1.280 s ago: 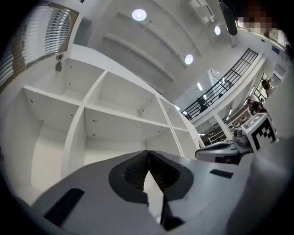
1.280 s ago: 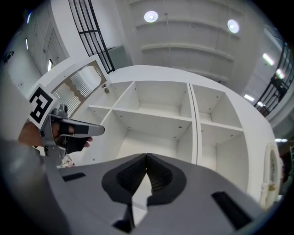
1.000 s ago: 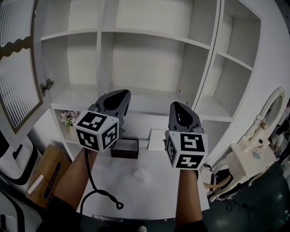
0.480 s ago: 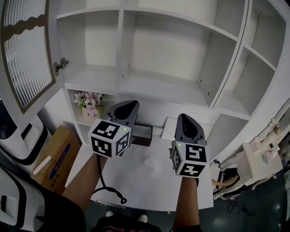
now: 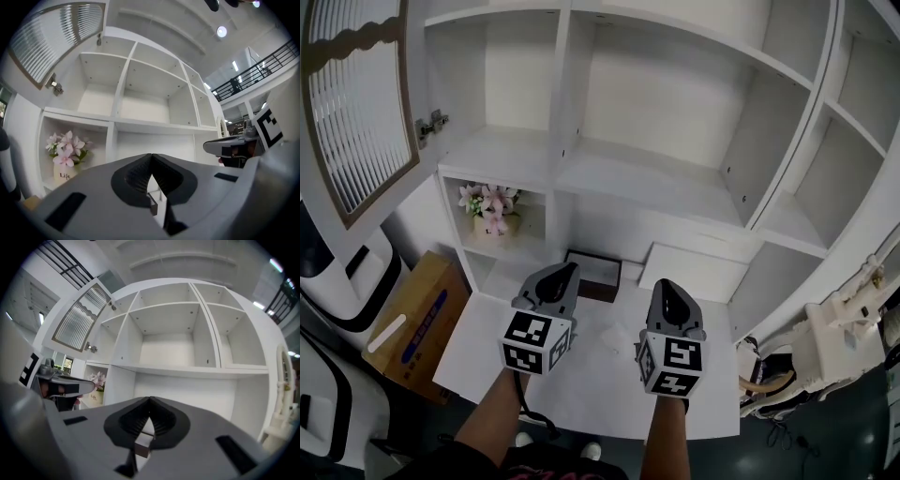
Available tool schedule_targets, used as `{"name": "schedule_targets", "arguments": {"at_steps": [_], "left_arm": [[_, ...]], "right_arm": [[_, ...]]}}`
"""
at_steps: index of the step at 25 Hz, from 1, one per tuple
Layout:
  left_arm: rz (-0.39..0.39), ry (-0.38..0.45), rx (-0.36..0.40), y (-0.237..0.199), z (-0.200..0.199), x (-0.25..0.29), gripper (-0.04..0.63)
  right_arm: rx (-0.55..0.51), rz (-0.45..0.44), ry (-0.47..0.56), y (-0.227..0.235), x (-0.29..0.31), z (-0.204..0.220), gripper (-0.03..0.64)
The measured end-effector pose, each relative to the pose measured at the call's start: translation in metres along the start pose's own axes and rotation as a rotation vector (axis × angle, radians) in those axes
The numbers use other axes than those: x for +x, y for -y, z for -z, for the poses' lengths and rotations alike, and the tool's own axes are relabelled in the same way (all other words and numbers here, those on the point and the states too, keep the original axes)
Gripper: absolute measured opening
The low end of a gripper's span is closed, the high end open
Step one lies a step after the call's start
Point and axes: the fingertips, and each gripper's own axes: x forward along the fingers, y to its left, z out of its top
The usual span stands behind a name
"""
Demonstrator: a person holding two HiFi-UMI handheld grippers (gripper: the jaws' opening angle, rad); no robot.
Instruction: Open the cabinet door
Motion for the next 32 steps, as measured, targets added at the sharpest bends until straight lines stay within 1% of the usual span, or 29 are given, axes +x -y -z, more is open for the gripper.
{"name": "schedule_targets", "arguments": {"at_steps": [3,6,11,28,32], "left_arm": [[-0.009,-0.029,-0.005,-0.003,0.017,-0.004,0.009],[-0.027,-0.017,0.023,-0.009,0.011,-0.007,0.009],[-0.039,-0.003,0.041,-0.014,0.006,-0.007,0.009],[-0.044,-0.013,0.049,-0.016,0.01,0.002,0.009],[-0.042,0.001,0.037,-0.017,0.006,0.002,0.009]], "right_arm": [[0.006,-0.014,-0.018,-0.003,0.002,0.016,0.02],[-0.001,-0.027,-0.025,-0.007,0.003,0.02,0.02],[0.001,-0.033,-0.012,-0.009,0.006,0.019,0.02],[0.018,-0.049,-0.031,-0.007,0.015,0.028,0.02],[0.013,-0.051,-0.031,-0.007,0.017,0.027,0.02]]}}
